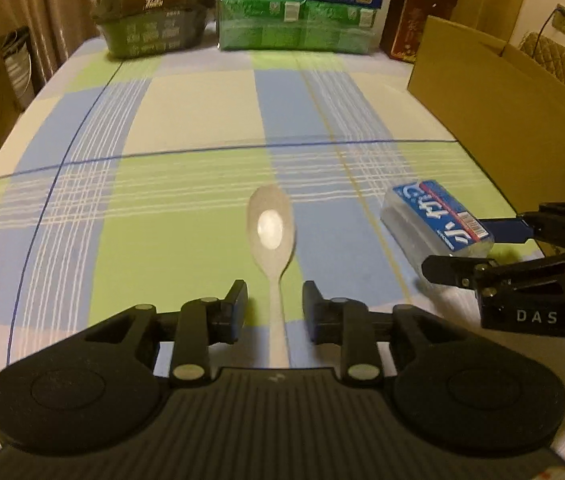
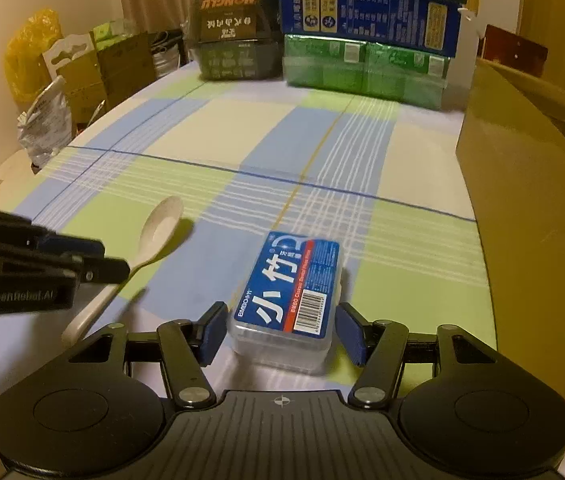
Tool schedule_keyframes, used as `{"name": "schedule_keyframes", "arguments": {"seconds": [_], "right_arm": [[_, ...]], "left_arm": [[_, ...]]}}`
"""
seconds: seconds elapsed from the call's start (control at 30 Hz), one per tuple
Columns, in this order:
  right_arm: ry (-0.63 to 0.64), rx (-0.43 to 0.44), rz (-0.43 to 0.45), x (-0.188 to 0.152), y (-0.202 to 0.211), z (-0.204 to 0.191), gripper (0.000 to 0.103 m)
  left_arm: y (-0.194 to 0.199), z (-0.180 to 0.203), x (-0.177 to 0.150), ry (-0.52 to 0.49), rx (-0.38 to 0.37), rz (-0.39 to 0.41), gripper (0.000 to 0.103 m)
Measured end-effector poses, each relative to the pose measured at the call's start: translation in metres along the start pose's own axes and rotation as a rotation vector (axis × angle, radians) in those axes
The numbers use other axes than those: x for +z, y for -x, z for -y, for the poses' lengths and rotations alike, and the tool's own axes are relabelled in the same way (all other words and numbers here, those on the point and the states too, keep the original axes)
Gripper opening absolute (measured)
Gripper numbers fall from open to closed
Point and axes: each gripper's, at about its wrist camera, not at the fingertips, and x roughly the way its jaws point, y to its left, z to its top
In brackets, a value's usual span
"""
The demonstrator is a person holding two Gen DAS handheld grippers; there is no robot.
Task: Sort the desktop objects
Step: 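Lower the right tool around the blue toothpick box and close it, then carry the white spoon and toothpick box over the cardboard box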
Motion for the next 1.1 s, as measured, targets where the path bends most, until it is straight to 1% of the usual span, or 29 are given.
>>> {"name": "schedule_keyframes", "arguments": {"seconds": [0.1,0.13,0.27,0.3,0.4,0.47,0.6,0.73,0.83,1.0,1.03,1.1], "right_arm": [[-0.015,-0.003,0.011,0.001,-0.004,0.003,0.061],[-0.025,-0.006,0.011,0.001,-0.007,0.004,0.062],[-0.038,-0.008,-0.003,0.004,-0.018,0.005,0.062],[-0.038,-0.011,-0.007,0.003,-0.02,0.005,0.062],[-0.068,-0.026,-0.011,0.004,-0.023,0.008,0.054],[-0.08,-0.031,0.0,0.006,-0.021,0.011,0.054],[-0.095,-0.027,0.008,0.007,-0.018,0.014,0.054],[-0.109,-0.025,0.0,0.006,-0.019,0.015,0.054],[-0.108,-0.022,0.003,0.007,-0.019,0.014,0.054],[-0.109,-0.016,0.004,0.006,-0.02,0.013,0.054],[-0.109,-0.017,0.004,0.006,-0.02,0.013,0.054],[-0.109,-0.022,0.008,0.007,-0.019,0.013,0.054]], "left_arm": [[-0.004,-0.002,0.006,0.003,0.02,0.023,0.029],[-0.005,-0.004,0.007,0.01,0.022,0.025,0.034],[-0.017,-0.005,0.011,0.0,0.03,0.018,0.037],[-0.02,-0.004,0.012,-0.009,0.037,0.015,0.037],[-0.029,-0.002,0.017,-0.036,0.052,0.018,0.04],[-0.033,-0.001,0.019,-0.041,0.052,0.025,0.041],[-0.043,0.001,0.024,-0.064,0.051,0.028,0.041],[-0.052,0.002,0.028,-0.058,0.041,0.026,0.04],[-0.051,0.003,0.029,-0.051,0.038,0.024,0.033],[-0.049,0.005,0.027,-0.046,0.048,0.025,0.031],[-0.049,0.004,0.027,-0.046,0.05,0.025,0.028],[-0.049,0.004,0.027,-0.035,0.05,0.025,0.027]]}}
